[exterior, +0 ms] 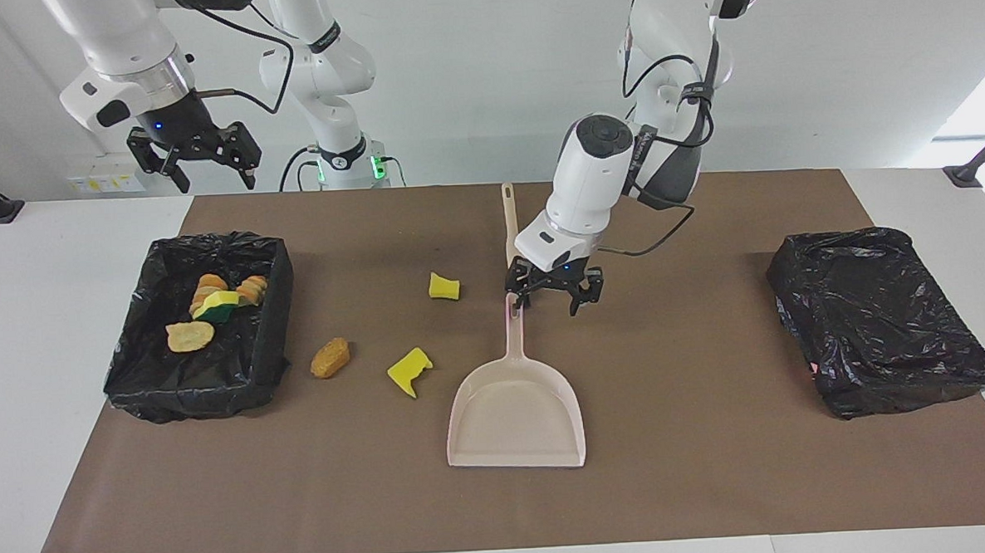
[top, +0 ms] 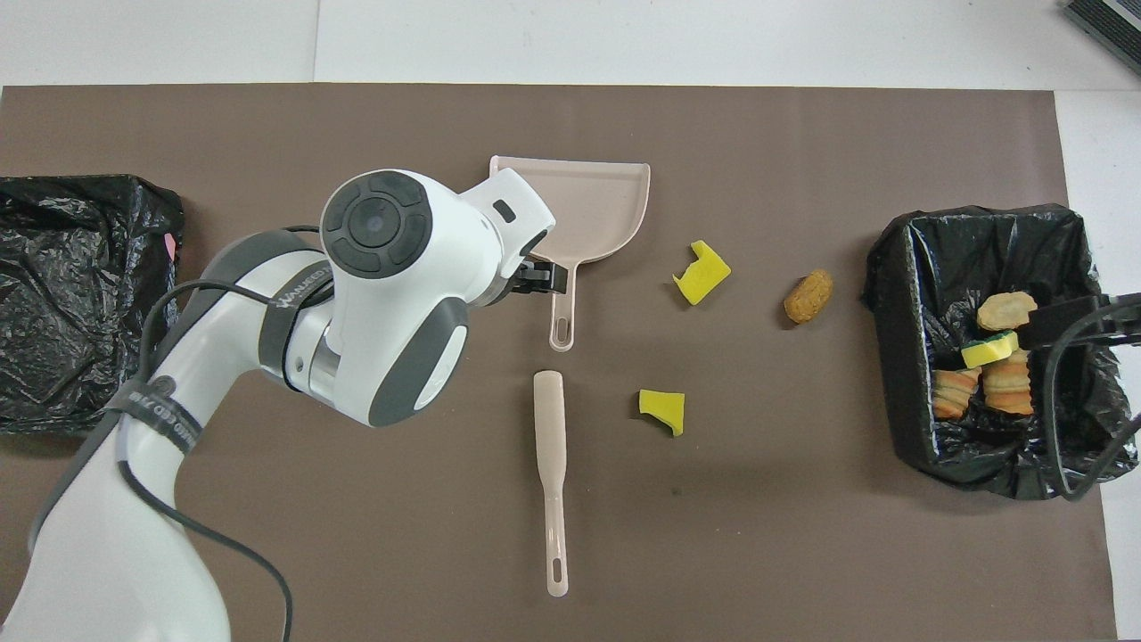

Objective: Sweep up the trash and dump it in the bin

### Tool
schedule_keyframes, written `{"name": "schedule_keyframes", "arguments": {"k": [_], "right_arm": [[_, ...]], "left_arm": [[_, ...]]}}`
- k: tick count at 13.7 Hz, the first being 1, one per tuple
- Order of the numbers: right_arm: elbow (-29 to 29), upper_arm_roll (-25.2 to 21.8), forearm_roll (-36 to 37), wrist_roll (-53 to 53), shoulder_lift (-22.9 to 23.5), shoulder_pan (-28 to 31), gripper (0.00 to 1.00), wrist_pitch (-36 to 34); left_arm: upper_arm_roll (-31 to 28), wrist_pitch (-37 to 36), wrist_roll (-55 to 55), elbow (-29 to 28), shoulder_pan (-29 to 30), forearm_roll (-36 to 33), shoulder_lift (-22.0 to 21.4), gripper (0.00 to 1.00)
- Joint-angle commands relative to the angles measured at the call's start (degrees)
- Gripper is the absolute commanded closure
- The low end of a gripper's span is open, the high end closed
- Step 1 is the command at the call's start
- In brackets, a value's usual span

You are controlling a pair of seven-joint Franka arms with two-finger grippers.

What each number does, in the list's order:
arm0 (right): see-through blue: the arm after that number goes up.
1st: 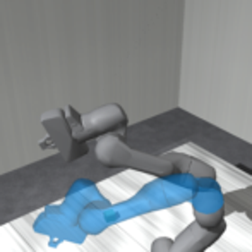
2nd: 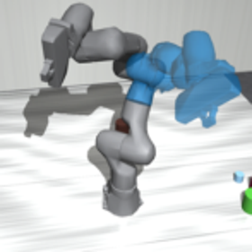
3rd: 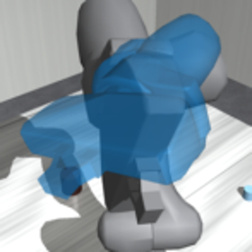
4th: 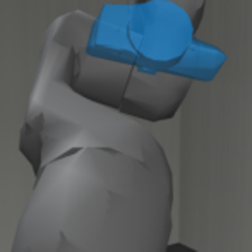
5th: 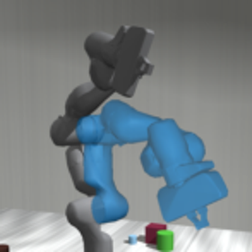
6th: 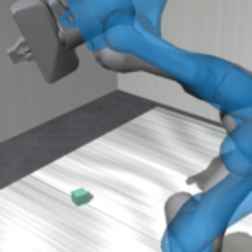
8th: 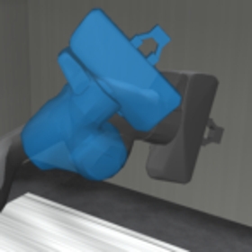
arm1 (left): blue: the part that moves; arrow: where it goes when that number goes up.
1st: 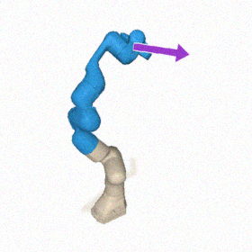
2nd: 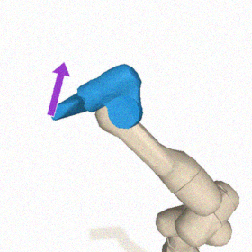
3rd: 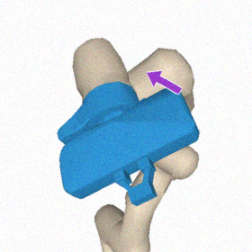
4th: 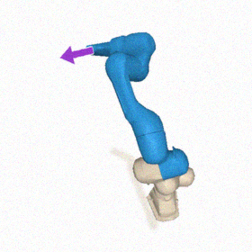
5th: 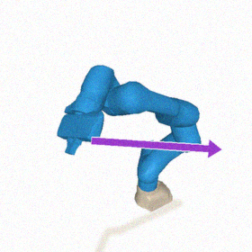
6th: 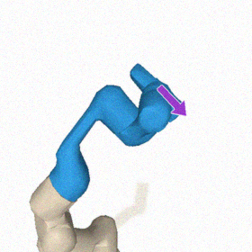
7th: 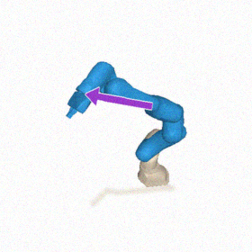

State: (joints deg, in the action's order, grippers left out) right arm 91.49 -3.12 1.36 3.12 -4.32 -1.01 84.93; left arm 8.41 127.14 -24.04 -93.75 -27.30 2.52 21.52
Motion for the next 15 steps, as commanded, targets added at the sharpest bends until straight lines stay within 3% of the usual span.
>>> {"name": "schedule_keyframes", "arguments": {"k": [1,4,11,12,15], "right_arm": [[1.1,-0.4,-0.8,1.3,-1.0,-0.1,0.0,0.3],[1.0,-0.4,-0.8,1.1,-1.0,-0.1,0.0,0.1],[1.0,0.1,-0.8,1.2,-1.1,0.0,0.0,-2.8],[1.0,0.1,-0.8,1.2,-1.1,-0.3,0.0,-2.8],[0.9,0.2,-0.9,1.3,-1.1,-0.4,0.0,-2.8]], "left_arm": [[-0.9,2.1,-3.0,1.2,-2.7,-1.3,1.7,0.0],[-0.9,2.2,-6.2,1.2,-5.6,-5.7,5.9,0.0],[-1.0,1.8,-7.1,1.3,-5.7,-7.6,6.2,0.0],[-1.0,1.7,-7.1,1.3,-5.7,-7.6,6.2,0.07],[-1.0,1.0,-7.0,1.5,-5.5,-7.5,6.2,0.65]]}}
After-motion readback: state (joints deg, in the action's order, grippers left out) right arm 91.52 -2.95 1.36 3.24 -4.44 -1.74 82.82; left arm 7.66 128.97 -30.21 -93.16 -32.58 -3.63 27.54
